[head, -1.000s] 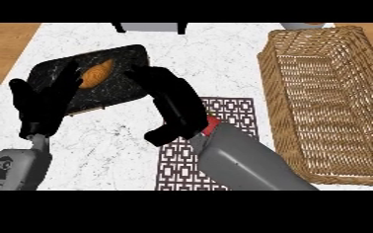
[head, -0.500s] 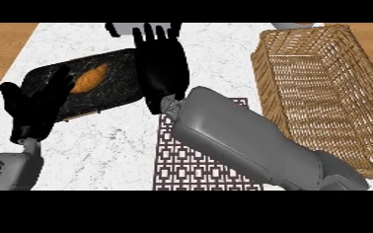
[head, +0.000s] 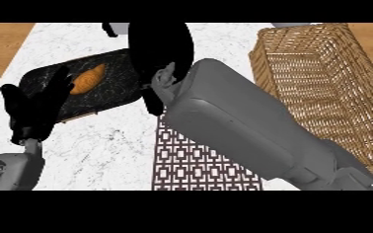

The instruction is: Pick the bell pepper from the placemat and place it in the basket

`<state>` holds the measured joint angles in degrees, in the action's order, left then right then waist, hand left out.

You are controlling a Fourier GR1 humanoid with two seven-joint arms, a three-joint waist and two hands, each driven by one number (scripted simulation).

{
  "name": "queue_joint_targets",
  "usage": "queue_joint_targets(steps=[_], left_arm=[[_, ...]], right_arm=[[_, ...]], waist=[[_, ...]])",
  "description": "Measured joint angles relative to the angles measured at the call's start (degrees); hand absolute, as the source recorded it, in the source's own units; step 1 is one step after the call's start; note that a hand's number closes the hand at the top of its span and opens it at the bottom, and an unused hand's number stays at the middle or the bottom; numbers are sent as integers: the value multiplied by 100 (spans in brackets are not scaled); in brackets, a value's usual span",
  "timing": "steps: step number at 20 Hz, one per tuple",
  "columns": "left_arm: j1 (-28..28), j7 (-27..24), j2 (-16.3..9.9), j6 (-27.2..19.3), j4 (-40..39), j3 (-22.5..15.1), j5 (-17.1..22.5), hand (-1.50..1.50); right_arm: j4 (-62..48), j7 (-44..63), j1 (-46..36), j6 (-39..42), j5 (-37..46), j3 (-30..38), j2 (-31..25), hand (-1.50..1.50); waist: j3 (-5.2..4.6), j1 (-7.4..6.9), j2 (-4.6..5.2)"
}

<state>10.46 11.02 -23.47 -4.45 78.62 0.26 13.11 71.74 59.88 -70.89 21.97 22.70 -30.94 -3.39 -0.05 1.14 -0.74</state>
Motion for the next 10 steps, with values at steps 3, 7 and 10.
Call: queue_joint_targets(steps=[3,7,10], left_arm=[[-11,-74,46,-24,-57,17,-46,0],[-78,-144,30,71,-85,98,-9,0],[-69,-90,25,94,-27,111,-25,0]], right_arm=[[541,146,200,176,-379,206,-89,-150],[1446,317,732,256,-642,280,-267,-150],[2261,321,1282,262,-571,243,-561,-150]], waist=[[3,32,-2],[4,38,1],[7,33,9]])
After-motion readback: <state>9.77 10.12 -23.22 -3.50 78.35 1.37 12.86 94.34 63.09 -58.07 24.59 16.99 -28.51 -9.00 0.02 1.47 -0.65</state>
